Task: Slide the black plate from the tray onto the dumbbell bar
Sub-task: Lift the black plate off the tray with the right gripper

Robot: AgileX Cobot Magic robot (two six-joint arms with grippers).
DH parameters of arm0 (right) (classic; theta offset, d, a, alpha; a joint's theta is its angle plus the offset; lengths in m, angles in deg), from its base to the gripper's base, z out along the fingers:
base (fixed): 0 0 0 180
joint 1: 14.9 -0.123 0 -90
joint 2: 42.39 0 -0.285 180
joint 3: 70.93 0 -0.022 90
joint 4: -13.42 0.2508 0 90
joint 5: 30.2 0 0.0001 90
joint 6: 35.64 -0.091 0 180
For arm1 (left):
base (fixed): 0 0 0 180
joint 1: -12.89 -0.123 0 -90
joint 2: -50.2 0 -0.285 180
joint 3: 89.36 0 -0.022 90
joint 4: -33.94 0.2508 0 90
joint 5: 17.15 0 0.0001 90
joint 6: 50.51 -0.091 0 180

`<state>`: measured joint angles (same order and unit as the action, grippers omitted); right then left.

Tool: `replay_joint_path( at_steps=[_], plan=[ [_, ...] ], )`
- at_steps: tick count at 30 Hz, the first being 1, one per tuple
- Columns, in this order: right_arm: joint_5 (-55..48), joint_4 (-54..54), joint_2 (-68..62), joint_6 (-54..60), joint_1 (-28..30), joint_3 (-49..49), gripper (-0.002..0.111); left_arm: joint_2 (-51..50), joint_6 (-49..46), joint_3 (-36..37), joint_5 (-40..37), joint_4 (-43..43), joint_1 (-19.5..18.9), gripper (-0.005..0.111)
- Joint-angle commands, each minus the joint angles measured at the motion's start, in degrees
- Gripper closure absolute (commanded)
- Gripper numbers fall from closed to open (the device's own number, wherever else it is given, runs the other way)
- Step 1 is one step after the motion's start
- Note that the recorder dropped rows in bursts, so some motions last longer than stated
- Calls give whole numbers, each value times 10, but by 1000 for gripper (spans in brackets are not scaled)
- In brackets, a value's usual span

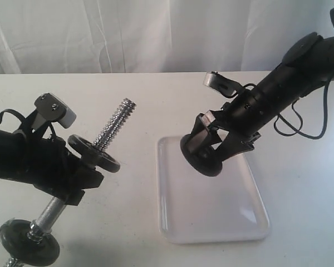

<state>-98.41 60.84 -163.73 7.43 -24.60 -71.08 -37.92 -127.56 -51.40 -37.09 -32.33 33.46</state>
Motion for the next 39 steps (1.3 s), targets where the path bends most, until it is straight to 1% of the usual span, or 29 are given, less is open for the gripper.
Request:
replay_joint_path(
  at_steps=[1, 5, 13, 20, 34, 39],
  plan=[
    [-18, 55, 36, 19, 6, -5, 108, 19, -12, -12, -23, -38, 1, 107],
    [-18, 60, 65, 26, 6, -5, 108, 19, -13, -12, -27, -37, 1, 107],
    [-18, 121, 95, 32, 6, -5, 108, 19, -25, -12, -52, -35, 1, 107],
    [-18, 125, 101, 32, 6, -5, 108, 19, -43, -12, -72, -35, 1, 107],
    [-18, 131, 162, 30, 6, -5, 108, 19, -57, -12, -67, -34, 1, 107],
    [-18, 132, 173, 30, 6, 18, 108, 19, -60, -12, -71, -31, 1, 107]
  ],
)
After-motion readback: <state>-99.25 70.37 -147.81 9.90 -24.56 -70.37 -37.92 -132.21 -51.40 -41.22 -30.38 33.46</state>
